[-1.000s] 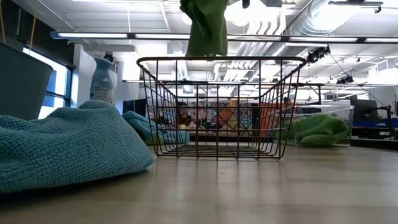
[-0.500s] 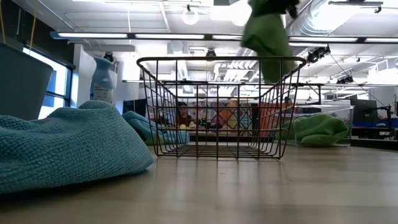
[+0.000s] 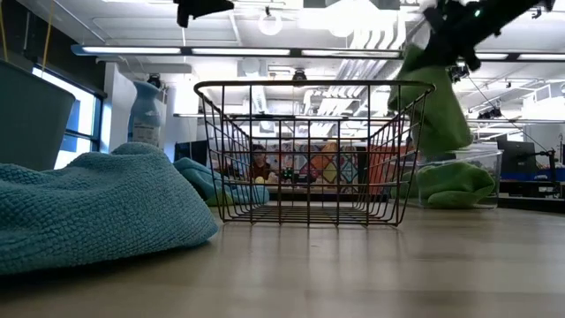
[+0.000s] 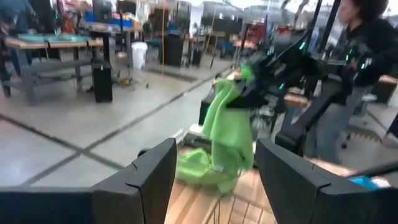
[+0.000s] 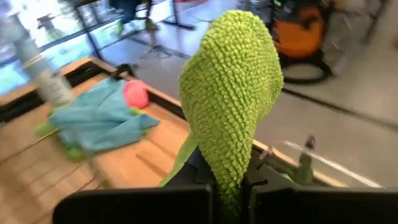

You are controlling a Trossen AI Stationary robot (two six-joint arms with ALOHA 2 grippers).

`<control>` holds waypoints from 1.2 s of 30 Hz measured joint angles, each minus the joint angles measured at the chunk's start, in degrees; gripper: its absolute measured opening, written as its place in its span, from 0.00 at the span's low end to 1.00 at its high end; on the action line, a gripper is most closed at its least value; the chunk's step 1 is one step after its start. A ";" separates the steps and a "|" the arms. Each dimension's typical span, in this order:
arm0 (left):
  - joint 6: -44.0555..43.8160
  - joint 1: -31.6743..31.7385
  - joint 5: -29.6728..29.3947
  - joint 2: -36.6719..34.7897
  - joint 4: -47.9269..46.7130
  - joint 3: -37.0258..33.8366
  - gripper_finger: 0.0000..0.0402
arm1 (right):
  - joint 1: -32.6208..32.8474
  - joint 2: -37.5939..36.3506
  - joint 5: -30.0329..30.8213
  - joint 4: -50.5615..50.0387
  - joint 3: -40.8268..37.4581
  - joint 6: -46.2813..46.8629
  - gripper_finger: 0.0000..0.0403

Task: Sort microfiber towel by color & place in baskets
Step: Put the bottom green microfiber cloth into the transparent bin

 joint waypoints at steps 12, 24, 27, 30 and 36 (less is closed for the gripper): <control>0.92 -0.10 -2.21 0.04 3.95 0.02 0.52 | -18.48 23.05 -2.62 -3.41 5.55 2.20 0.00; 0.03 -0.12 -1.57 0.02 4.00 0.02 0.52 | -20.16 35.22 -15.47 -12.86 5.23 1.01 0.01; 0.03 -0.12 -1.57 0.02 4.00 0.02 0.52 | -20.36 37.99 -16.43 -12.94 5.23 1.09 0.01; -0.01 -0.12 -1.57 0.02 4.00 0.02 0.52 | -20.36 40.77 -16.37 -12.93 5.23 1.07 0.01; -3.42 -0.14 -0.54 0.02 4.96 0.02 0.52 | -20.36 45.30 -15.67 -12.90 5.33 -0.42 0.01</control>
